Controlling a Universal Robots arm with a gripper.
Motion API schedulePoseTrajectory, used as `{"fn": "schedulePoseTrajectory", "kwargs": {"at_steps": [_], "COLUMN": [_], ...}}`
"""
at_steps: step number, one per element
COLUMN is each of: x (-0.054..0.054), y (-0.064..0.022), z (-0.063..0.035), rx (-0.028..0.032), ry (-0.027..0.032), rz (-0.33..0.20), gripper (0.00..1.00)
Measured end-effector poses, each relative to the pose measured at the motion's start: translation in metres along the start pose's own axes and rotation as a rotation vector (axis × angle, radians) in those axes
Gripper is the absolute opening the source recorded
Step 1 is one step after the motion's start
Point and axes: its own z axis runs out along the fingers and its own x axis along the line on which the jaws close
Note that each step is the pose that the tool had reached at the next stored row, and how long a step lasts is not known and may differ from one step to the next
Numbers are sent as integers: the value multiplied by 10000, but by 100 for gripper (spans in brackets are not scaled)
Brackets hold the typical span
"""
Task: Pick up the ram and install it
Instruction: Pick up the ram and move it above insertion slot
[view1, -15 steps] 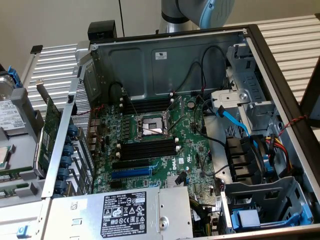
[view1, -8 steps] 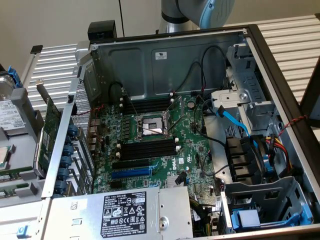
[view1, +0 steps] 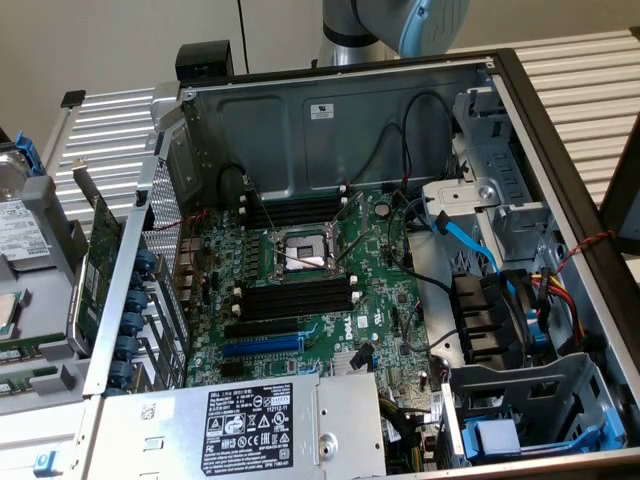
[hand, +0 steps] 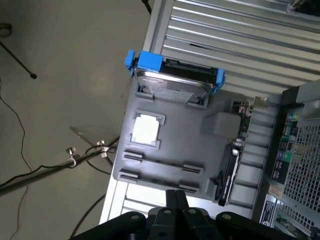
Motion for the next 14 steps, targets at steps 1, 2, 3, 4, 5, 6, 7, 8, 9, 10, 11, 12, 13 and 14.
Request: {"fn": "schedulePoseTrajectory", "kwargs": {"at_steps": [1, 2, 3, 4, 5, 6, 7, 8, 9, 10, 11, 12, 13, 14], "x": [0, 0, 0, 0, 0, 0, 0, 0, 0, 0, 0, 0, 0, -1], "y": [0, 0, 0, 0, 0, 0, 0, 0, 0, 0, 0, -1, -1, -1], "z": [1, 1, 2, 3, 4, 4, 5, 6, 7, 7, 8, 9, 10, 10], "rx": [1, 2, 4, 5, 6, 8, 9, 10, 11, 12, 14, 16, 17, 18], "ry": [8, 18, 25, 34, 42, 51, 59, 67, 77, 85, 94, 102, 110, 119], "rz": [-185, -365, -544, -730, -908, -1089, -1269, -1448, -1645, -1813, -2009, -2189, -2369, -2549], "gripper": [11, 11, 11, 11, 11, 11, 11, 11, 11, 11, 11, 11, 11, 11]}}
